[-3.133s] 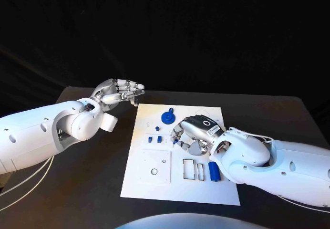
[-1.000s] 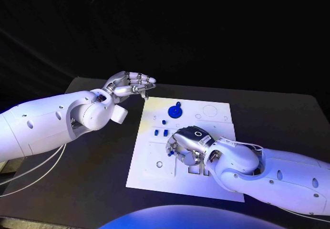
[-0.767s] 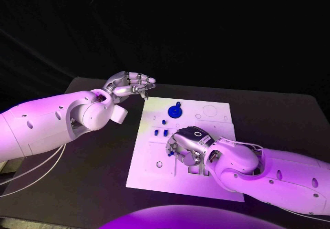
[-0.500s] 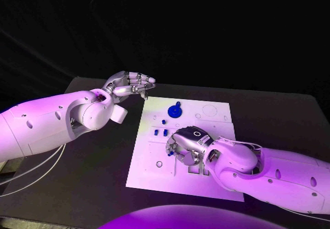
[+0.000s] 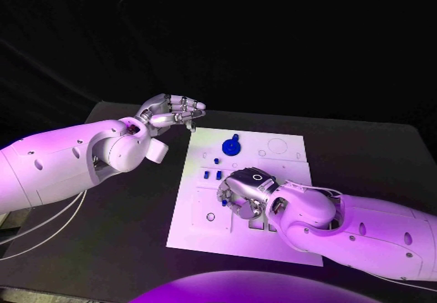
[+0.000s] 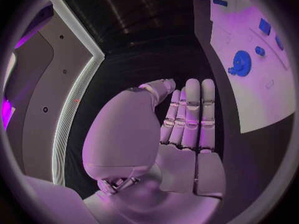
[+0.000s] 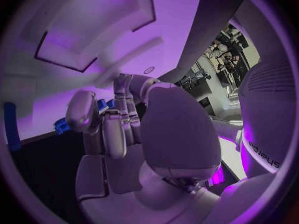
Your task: Assemble the parts on the task board
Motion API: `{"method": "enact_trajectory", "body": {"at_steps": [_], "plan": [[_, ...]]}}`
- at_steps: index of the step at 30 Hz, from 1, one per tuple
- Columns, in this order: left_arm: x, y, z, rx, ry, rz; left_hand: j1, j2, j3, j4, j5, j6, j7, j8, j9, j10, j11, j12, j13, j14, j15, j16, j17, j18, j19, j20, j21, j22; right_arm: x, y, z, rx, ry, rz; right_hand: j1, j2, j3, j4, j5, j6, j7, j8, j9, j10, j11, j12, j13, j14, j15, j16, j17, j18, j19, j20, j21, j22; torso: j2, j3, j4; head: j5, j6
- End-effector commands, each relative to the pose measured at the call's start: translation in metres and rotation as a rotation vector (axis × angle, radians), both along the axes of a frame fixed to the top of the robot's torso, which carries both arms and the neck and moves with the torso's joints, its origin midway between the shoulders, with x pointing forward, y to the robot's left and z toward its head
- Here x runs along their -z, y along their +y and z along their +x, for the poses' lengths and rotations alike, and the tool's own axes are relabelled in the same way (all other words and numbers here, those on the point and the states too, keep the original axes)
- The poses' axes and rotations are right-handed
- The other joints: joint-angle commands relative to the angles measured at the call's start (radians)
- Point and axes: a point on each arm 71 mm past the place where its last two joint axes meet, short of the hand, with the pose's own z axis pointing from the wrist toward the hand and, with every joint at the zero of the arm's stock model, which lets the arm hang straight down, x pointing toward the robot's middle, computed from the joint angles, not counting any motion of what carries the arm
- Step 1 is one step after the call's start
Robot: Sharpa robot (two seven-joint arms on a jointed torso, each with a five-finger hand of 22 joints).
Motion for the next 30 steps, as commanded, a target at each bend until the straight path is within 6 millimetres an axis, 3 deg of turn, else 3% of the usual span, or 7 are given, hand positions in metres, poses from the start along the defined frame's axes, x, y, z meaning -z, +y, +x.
{"method": "enact_trajectory", "body": {"at_steps": [1,8,20,26,30], "plan": [[-0.001,-0.003,-0.001,0.02,0.0,-0.008,-0.011,-0.003,0.0,-0.005,-0.003,-0.005,0.01,0.006,-0.002,-0.009,-0.001,0.003,-0.002,0.0,0.007,-0.005,-0.002,0.014,-0.004,0.0,-0.006,-0.002,0.006,-0.002,-0.001,0.004,0.026,-0.043,-0.011,-0.003,0.0,-0.01,0.002,-0.017,0.0,-0.011,-0.003,-0.008,-0.004,-0.005,0.003,0.055,0.008,0.005,0.012,-0.012,-0.004,0.006,-0.008,0.039,0.0,0.0001,-0.0004,0.0,-0.001],[-0.001,-0.002,0.0,0.022,0.003,-0.007,-0.011,-0.003,0.0,-0.005,-0.003,-0.006,0.011,0.007,-0.002,-0.011,-0.001,0.003,-0.002,0.0,0.007,-0.005,-0.002,0.014,-0.004,0.0,-0.007,-0.002,0.006,-0.005,0.0,0.017,0.023,-0.039,-0.024,-0.01,-0.001,-0.025,0.003,-0.071,-0.003,-0.048,-0.015,-0.018,-0.007,-0.011,0.007,0.054,0.007,0.005,0.008,-0.01,-0.006,0.007,-0.018,0.038,-0.001,0.0009,-0.0009,0.0,-0.001],[0.0,0.0,0.0,0.019,0.005,-0.005,-0.011,-0.003,0.0,-0.005,-0.003,-0.006,0.011,0.007,-0.002,-0.011,-0.001,0.003,-0.002,0.0,0.007,-0.005,-0.002,0.014,-0.004,0.0,-0.007,-0.002,-0.009,-0.026,-0.004,0.059,-0.009,0.031,-0.038,-0.02,-0.005,-0.028,0.002,-0.084,-0.001,-0.058,-0.017,-0.028,-0.005,-0.015,0.009,0.053,0.008,0.004,0.005,-0.01,-0.008,0.008,-0.024,0.037,-0.001,0.0012,-0.0008,-0.003,0.006],[0.001,0.001,-0.001,0.018,0.007,-0.003,-0.011,-0.002,0.0,-0.006,-0.003,-0.006,0.011,0.008,-0.001,-0.012,0.0,0.003,-0.002,0.0,0.007,-0.006,-0.002,0.014,-0.004,0.0,-0.007,-0.002,-0.034,-0.057,0.006,0.12,-0.012,0.046,-0.126,-0.07,-0.074,0.015,-0.001,-0.08,0.004,-0.058,-0.01,-0.115,0.018,-0.048,-0.01,0.047,0.028,-0.005,-0.02,-0.004,-0.025,0.026,-0.084,0.009,-0.003,0.0004,-0.0035,-0.014,0.012],[0.001,0.001,-0.001,0.021,0.009,-0.003,-0.011,-0.002,0.0,-0.006,-0.003,-0.006,0.011,0.008,-0.001,-0.012,0.0,0.003,-0.002,0.0,0.007,-0.006,-0.002,0.014,-0.004,0.0,-0.007,-0.002,-0.048,-0.081,0.017,0.165,-0.009,0.025,-0.137,-0.07,-0.158,0.021,0.0,-0.087,0.007,-0.064,-0.008,-0.159,0.022,-0.041,-0.023,0.043,0.035,-0.009,-0.033,0.002,-0.029,0.033,-0.118,-0.01,-0.004,0.0,-0.0042,-0.022,0.016]]}}
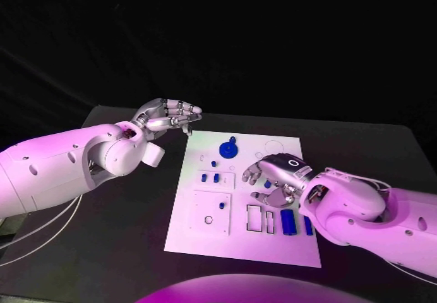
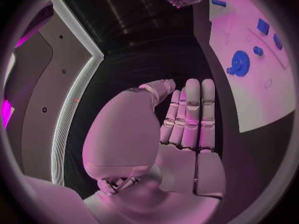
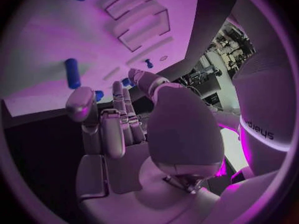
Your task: Assemble the parts on the task board
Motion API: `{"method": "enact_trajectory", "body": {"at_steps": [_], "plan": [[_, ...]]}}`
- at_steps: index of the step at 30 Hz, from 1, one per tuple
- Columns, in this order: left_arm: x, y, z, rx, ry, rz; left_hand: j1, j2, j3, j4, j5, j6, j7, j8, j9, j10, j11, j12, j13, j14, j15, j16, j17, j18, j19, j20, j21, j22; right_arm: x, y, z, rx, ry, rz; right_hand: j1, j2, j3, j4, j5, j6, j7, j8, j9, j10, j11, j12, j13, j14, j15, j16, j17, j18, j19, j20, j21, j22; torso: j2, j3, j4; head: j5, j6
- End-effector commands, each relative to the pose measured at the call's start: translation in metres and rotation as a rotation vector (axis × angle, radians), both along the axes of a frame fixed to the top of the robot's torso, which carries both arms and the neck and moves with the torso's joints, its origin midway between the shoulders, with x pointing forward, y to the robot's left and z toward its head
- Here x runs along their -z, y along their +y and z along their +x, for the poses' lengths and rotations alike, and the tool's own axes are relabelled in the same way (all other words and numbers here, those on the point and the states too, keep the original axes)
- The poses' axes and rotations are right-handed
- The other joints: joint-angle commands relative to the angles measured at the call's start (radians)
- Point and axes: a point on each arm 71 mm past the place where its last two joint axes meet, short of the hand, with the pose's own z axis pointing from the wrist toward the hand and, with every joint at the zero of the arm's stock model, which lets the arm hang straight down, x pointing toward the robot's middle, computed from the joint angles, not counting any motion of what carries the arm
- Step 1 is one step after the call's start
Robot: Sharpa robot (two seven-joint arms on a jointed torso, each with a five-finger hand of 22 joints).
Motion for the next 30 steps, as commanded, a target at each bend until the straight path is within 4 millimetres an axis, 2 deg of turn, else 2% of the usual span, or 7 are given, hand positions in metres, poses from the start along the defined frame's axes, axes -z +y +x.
{"method": "enact_trajectory", "body": {"at_steps": [1,6,7,10,12,18,30], "plan": [[0.0,-0.003,-0.001,0.022,-0.001,-0.009,-0.01,-0.003,0.0,-0.006,-0.003,-0.007,0.011,0.003,-0.001,-0.005,0.0,0.003,-0.001,0.0,0.007,-0.006,-0.001,0.014,-0.004,0.0,-0.003,-0.002,-0.005,-0.013,0.005,0.034,0.049,0.004,-0.009,0.001,-0.057,0.006,0.001,-0.004,-0.002,-0.008,0.001,-0.023,-0.001,0.005,-0.006,0.046,0.008,-0.003,-0.004,0.003,0.001,0.004,-0.012,-0.007,-0.002,-0.001,-0.0017,-0.01,0.005],[0.001,-0.003,-0.001,0.026,0.001,-0.009,-0.01,-0.002,0.0,-0.007,-0.003,-0.007,0.011,0.004,-0.001,-0.006,0.0,0.003,-0.001,0.0,0.007,-0.006,-0.001,0.014,-0.004,0.0,-0.003,-0.002,-0.007,-0.033,0.013,0.07,0.064,-0.059,0.022,0.023,-0.192,0.032,0.006,-0.023,-0.005,-0.024,-0.004,-0.071,0.008,0.014,-0.019,0.044,0.01,-0.005,-0.013,0.004,0.001,0.009,-0.043,-0.023,-0.001,-0.0006,-0.001,-0.019,0.012],[0.001,-0.003,-0.001,0.027,0.002,-0.009,-0.01,-0.002,0.0,-0.007,-0.003,-0.007,0.011,0.004,-0.001,-0.006,0.0,0.003,-0.001,0.0,0.007,-0.006,-0.001,0.014,-0.004,0.0,-0.003,-0.002,-0.007,-0.037,0.015,0.075,0.066,-0.08,0.121,0.086,-0.436,0.1,0.012,-0.051,0.003,-0.044,-0.008,-0.114,0.014,0.052,-0.033,0.043,0.016,-0.005,-0.02,0.007,0.004,0.015,-0.074,-0.038,-0.001,-0.0005,-0.0016,-0.019,0.013],[0.002,-0.004,-0.001,0.03,0.003,-0.009,-0.01,-0.002,0.0,-0.007,-0.003,-0.007,0.011,0.004,-0.001,-0.006,0.0,0.003,-0.001,0.0,0.007,-0.006,-0.001,0.014,-0.004,0.0,-0.003,-0.002,-0.005,-0.042,0.016,0.081,0.071,-0.112,0.212,0.077,-0.52,0.23,0.012,-0.051,-0.001,-0.046,-0.005,-0.148,0.017,0.103,-0.048,0.041,0.016,-0.004,-0.027,0.007,0.009,0.017,-0.091,-0.043,0.0,0.0004,-0.0014,-0.023,0.016],[0.002,-0.004,-0.001,0.032,0.004,-0.009,-0.01,-0.002,0.0,-0.007,-0.003,-0.007,0.011,0.004,-0.001,-0.006,0.0,0.003,-0.001,0.0,0.007,-0.006,-0.001,0.014,-0.004,0.0,-0.003,-0.002,-0.004,-0.044,0.017,0.085,0.073,-0.129,0.228,0.077,-0.53,0.255,0.013,-0.051,-0.005,-0.046,-0.004,-0.158,0.018,0.11,-0.052,0.041,0.018,-0.004,-0.028,0.007,0.01,0.016,-0.092,-0.043,0.0,-0.0002,0.0003,-0.024,0.017],[0.002,-0.004,-0.001,0.034,0.006,-0.009,-0.01,-0.002,0.0,-0.007,-0.003,-0.007,0.011,0.004,-0.001,-0.006,0.0,0.003,-0.001,0.0,0.007,-0.006,-0.001,0.014,-0.004,0.0,-0.003,-0.002,0.003,-0.046,0.018,0.09,0.082,-0.15,0.244,0.086,-0.528,0.257,0.013,-0.046,-0.004,-0.044,-0.003,-0.157,0.016,0.12,-0.054,0.04,0.018,-0.005,-0.032,0.006,0.015,0.016,-0.083,-0.038,0.001,-0.001,0.002,-0.025,0.018],[0.003,-0.003,-0.002,0.034,0.01,-0.007,-0.011,-0.001,0.0,-0.008,-0.003,-0.007,0.011,0.007,-0.001,-0.007,0.0,0.005,-0.001,0.0,0.008,-0.007,-0.002,0.014,-0.004,0.001,-0.004,-0.002,0.011,-0.038,0.02,0.088,0.082,-0.127,0.246,0.154,-0.416,0.259,0.012,0.013,0.006,-0.038,-0.02,-0.081,0.003,0.159,-0.068,0.044,0.005,0.002,-0.023,0.0,0.035,0.005,-0.056,-0.018,0.002,-0.0016,0.0015,-0.023,0.016]]}}
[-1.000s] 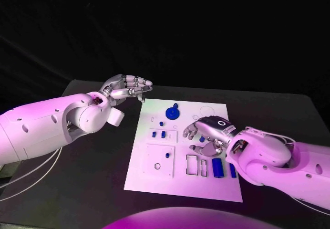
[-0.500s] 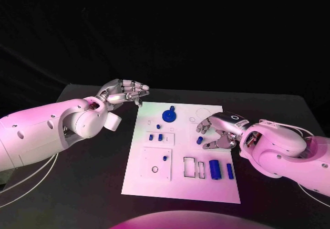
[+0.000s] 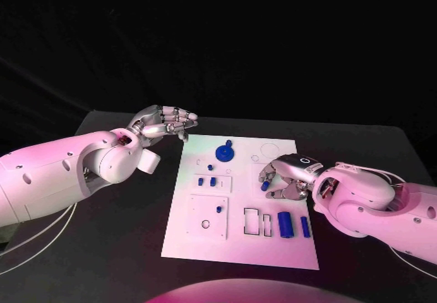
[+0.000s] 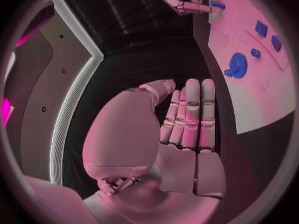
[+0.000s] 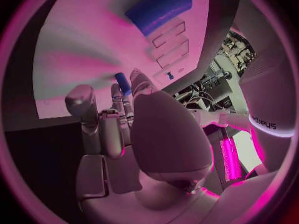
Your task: Assemble the parts on the task board
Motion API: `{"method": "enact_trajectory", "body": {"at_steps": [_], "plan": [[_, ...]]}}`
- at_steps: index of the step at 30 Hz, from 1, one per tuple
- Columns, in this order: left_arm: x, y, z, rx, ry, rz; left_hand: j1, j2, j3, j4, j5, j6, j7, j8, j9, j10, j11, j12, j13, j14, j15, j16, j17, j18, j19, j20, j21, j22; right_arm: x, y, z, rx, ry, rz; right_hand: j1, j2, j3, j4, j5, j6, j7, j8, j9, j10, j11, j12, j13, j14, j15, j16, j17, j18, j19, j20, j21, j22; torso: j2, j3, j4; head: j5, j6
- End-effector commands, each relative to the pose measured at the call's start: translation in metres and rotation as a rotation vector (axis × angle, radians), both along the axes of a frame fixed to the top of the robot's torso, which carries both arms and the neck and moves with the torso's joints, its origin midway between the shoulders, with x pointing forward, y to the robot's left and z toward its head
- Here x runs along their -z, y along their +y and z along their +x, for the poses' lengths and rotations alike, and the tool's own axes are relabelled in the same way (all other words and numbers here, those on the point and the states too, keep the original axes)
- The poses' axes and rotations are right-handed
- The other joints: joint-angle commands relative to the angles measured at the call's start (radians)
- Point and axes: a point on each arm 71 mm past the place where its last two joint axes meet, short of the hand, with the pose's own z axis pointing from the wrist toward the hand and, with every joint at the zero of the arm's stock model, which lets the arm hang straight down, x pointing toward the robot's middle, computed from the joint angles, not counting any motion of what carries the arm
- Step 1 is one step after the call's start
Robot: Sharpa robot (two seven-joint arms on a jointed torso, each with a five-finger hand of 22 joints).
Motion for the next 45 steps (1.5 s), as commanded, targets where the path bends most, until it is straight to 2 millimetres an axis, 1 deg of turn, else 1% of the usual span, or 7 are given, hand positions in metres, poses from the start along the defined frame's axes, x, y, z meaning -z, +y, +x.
{"method": "enact_trajectory", "body": {"at_steps": [1,18,24,25,30,37,45], "plan": [[-0.001,-0.002,-0.001,0.02,0.001,-0.008,-0.011,-0.001,0.0,-0.008,-0.003,-0.007,0.011,0.007,-0.001,-0.008,0.0,0.005,-0.002,0.0,0.008,-0.005,-0.001,0.014,-0.004,0.001,-0.004,-0.002,0.002,0.001,0.0,-0.003,-0.001,-0.011,-0.009,0.008,0.029,0.001,0.002,0.02,0.002,0.005,-0.007,0.024,-0.001,0.004,-0.002,0.043,-0.007,0.003,0.005,0.0,0.009,0.0,0.01,0.005,0.0,-0.0002,-0.001,0.001,-0.001],[0.0,-0.002,-0.001,0.023,0.005,-0.007,-0.01,0.0,0.001,-0.009,-0.003,-0.008,0.011,0.008,0.0,-0.008,0.0,0.005,-0.002,0.0,0.008,-0.005,-0.002,0.014,-0.004,0.001,-0.004,-0.002,0.003,0.007,0.002,0.028,-0.034,0.009,-0.053,-0.003,0.21,-0.002,0.002,0.102,-0.011,0.027,-0.024,0.112,-0.016,-0.027,0.0,0.047,-0.019,0.014,0.023,-0.005,0.024,-0.01,0.038,0.03,0.0,0.0007,-0.0008,-0.001,-0.003],[0.0,-0.002,-0.001,0.023,0.006,-0.007,-0.01,0.0,0.001,-0.009,-0.003,-0.008,0.011,0.008,0.0,-0.008,0.0,0.005,-0.002,0.0,0.008,-0.005,-0.002,0.014,-0.004,0.001,-0.004,-0.002,0.001,0.006,0.003,0.039,-0.054,0.017,-0.032,-0.019,0.335,-0.013,0.001,0.127,-0.022,0.06,-0.009,0.152,-0.027,-0.036,0.002,0.049,-0.03,0.017,0.029,-0.007,0.028,-0.02,0.045,0.04,-0.001,0.0004,-0.0013,0.0,-0.006],[0.0,-0.002,-0.001,0.024,0.006,-0.007,-0.01,0.0,0.001,-0.009,-0.003,-0.008,0.011,0.008,0.0,-0.008,0.0,0.005,-0.002,0.0,0.008,-0.005,-0.002,0.014,-0.004,0.001,-0.004,-0.002,0.001,0.006,0.003,0.039,-0.057,0.02,-0.026,-0.029,0.377,-0.027,0.001,0.133,-0.024,0.078,0.004,0.168,-0.03,-0.04,0.003,0.049,-0.033,0.018,0.032,-0.008,0.03,-0.023,0.052,0.046,-0.001,0.0005,-0.0011,0.0,-0.006],[0.0,-0.002,-0.001,0.024,0.007,-0.006,-0.01,0.0,0.001,-0.009,-0.003,-0.008,0.011,0.008,0.0,-0.008,0.0,0.005,-0.002,0.0,0.008,-0.005,-0.002,0.014,-0.004,0.001,-0.004,-0.002,-0.001,0.008,0.001,0.033,-0.072,0.042,-0.035,-0.05,0.451,-0.065,-0.001,0.13,-0.026,0.113,0.04,0.199,-0.037,-0.052,0.006,0.05,-0.037,0.02,0.035,-0.01,0.032,-0.029,0.063,0.06,-0.002,0.0011,-0.001,0.001,-0.005],[0.0,-0.002,0.0,0.027,0.007,-0.007,-0.01,0.0,0.001,-0.009,-0.003,-0.008,0.011,0.008,0.0,-0.008,0.0,0.005,-0.002,0.0,0.008,-0.005,-0.002,0.014,-0.004,0.001,-0.004,-0.002,-0.009,0.01,-0.004,0.017,-0.1,0.087,-0.048,-0.072,0.481,-0.097,-0.003,0.126,-0.026,0.131,0.06,0.211,-0.038,-0.061,0.009,0.05,-0.039,0.02,0.035,-0.011,0.032,-0.031,0.07,0.069,-0.003,0.0009,-0.0018,0.001,-0.004],[0.001,-0.002,0.001,0.032,0.009,-0.008,-0.02,0.001,-0.002,-0.006,-0.003,-0.011,0.013,0.012,0.0,-0.012,0.002,0.009,-0.002,0.0,0.01,-0.006,-0.002,0.013,-0.004,0.003,-0.007,-0.004,-0.03,0.019,-0.013,-0.015,-0.132,0.165,-0.054,-0.079,0.493,-0.113,-0.004,0.125,-0.026,0.138,0.068,0.217,-0.039,-0.065,0.01,0.05,-0.04,0.02,0.036,-0.011,0.033,-0.033,0.074,0.074,-0.002,0.0022,-0.0013,0.005,-0.003]]}}
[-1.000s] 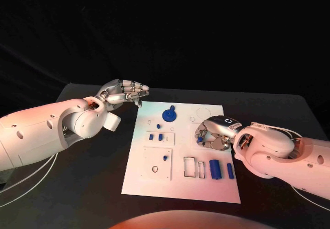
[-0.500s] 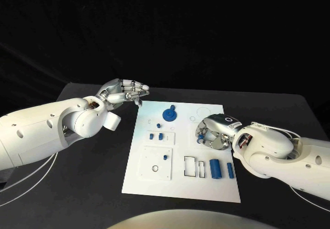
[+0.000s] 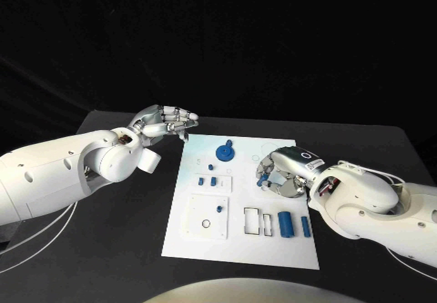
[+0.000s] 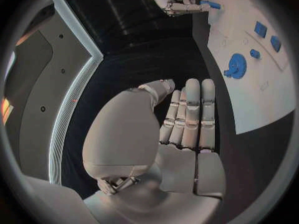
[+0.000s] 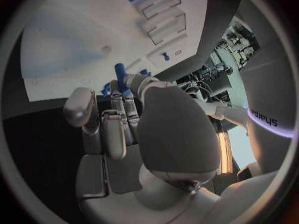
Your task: Assemble the parts on the task board
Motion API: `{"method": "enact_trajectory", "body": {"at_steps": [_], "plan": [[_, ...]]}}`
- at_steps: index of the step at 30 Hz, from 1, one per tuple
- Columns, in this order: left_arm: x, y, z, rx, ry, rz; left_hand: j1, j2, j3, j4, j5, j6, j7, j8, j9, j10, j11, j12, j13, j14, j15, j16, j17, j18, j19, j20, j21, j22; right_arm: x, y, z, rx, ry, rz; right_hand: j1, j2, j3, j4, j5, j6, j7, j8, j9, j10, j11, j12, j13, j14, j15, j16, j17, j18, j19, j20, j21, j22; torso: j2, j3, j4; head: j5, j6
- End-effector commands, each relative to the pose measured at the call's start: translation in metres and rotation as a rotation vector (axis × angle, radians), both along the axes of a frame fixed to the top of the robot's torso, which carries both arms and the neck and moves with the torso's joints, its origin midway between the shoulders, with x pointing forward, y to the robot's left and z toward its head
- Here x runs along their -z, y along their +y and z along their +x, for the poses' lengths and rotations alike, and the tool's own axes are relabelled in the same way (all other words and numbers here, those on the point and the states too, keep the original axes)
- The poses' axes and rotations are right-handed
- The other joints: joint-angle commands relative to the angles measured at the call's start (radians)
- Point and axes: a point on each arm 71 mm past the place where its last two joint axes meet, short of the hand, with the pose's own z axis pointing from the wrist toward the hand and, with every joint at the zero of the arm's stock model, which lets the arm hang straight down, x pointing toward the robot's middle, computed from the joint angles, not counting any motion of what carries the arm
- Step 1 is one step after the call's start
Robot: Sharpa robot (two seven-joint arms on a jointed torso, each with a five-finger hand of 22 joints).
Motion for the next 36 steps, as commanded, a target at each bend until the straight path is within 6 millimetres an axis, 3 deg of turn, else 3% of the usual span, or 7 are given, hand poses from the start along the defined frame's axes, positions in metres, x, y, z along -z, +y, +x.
{"method": "enact_trajectory", "body": {"at_steps": [1,7,10,19,24,36], "plan": [[-0.001,-0.003,0.0,0.026,-0.001,-0.011,-0.007,-0.002,-0.002,0.0,-0.003,-0.004,0.013,0.007,0.0,-0.008,-0.002,0.004,-0.001,0.0,0.01,-0.004,-0.001,0.013,-0.004,0.003,-0.003,-0.001,-0.01,0.007,-0.006,-0.029,-0.033,0.062,0.003,-0.003,0.005,-0.012,0.0,-0.003,0.003,0.008,0.04,0.053,-0.044,0.006,0.002,0.051,-0.004,0.007,0.002,-0.011,-0.001,-0.01,0.008,0.047,0.001,0.0008,0.0,0.002,0.0],[0.0,-0.005,0.0,0.031,0.0,-0.013,-0.007,-0.002,-0.002,0.0,-0.003,-0.004,0.013,0.007,0.0,-0.008,-0.002,0.004,-0.001,0.0,0.01,-0.004,-0.001,0.013,-0.004,0.003,-0.003,-0.001,-0.016,0.028,-0.015,-0.09,-0.035,0.104,0.002,-0.004,0.008,-0.016,0.0,-0.003,0.004,0.009,0.042,0.054,-0.044,0.005,0.002,0.051,-0.004,0.007,0.003,-0.011,-0.001,-0.01,0.008,0.048,0.001,0.0009,-0.0019,0.011,-0.002],[0.0,-0.008,0.0,0.037,0.0,-0.016,-0.007,-0.002,-0.002,0.0,-0.003,-0.004,0.013,0.007,0.0,-0.008,-0.002,0.004,-0.001,0.0,0.01,-0.004,-0.001,0.013,-0.004,0.003,-0.003,-0.001,-0.014,0.045,-0.02,-0.136,-0.028,0.125,0.0,-0.005,0.012,-0.021,0.0,-0.005,0.004,0.01,0.044,0.054,-0.044,0.003,0.003,0.051,-0.004,0.007,0.003,-0.011,-0.001,-0.01,0.007,0.049,0.0,0.0005,0.0,0.015,-0.003],[0.001,-0.015,0.002,0.051,0.001,-0.02,-0.007,-0.002,-0.002,0.0,-0.003,-0.004,0.013,0.007,0.0,-0.008,-0.002,0.004,-0.001,0.0,0.01,-0.004,-0.001,0.013,-0.004,0.003,-0.003,-0.001,0.01,0.087,-0.036,-0.245,0.028,0.162,-0.005,-0.005,0.016,-0.026,-0.001,-0.008,0.006,0.011,0.046,0.055,-0.043,0.001,0.003,0.051,-0.004,0.007,0.002,-0.01,-0.004,-0.01,-0.001,0.048,0.001,-0.001,0.0009,0.032,-0.005],[0.002,-0.019,0.003,0.059,0.003,-0.023,-0.009,-0.001,-0.003,0.0,-0.003,-0.005,0.012,0.009,0.0,-0.009,-0.002,0.005,-0.001,0.0,0.01,-0.004,-0.001,0.013,-0.004,0.003,-0.005,-0.003,0.027,0.105,-0.045,-0.291,0.068,0.174,-0.007,-0.005,0.017,-0.028,-0.001,-0.01,0.006,0.01,0.046,0.056,-0.043,0.0,0.004,0.051,-0.003,0.007,0.002,-0.009,-0.005,-0.01,-0.004,0.047,0.0,0.001,0.0003,0.04,-0.005],[0.003,-0.024,0.004,0.068,0.006,-0.024,-0.01,-0.001,-0.003,0.0,-0.003,-0.006,0.012,0.009,0.0,-0.009,-0.002,0.006,-0.001,0.0,0.01,-0.004,-0.001,0.013,-0.004,0.003,-0.005,-0.003,0.053,0.121,-0.053,-0.333,0.139,0.135,-0.012,-0.003,0.022,-0.037,-0.002,-0.015,0.008,0.01,0.048,0.053,-0.041,-0.004,0.004,0.05,-0.002,0.007,0.0,-0.008,-0.008,-0.01,-0.011,0.047,0.003,0.0007,-0.0012,0.049,-0.009]]}}
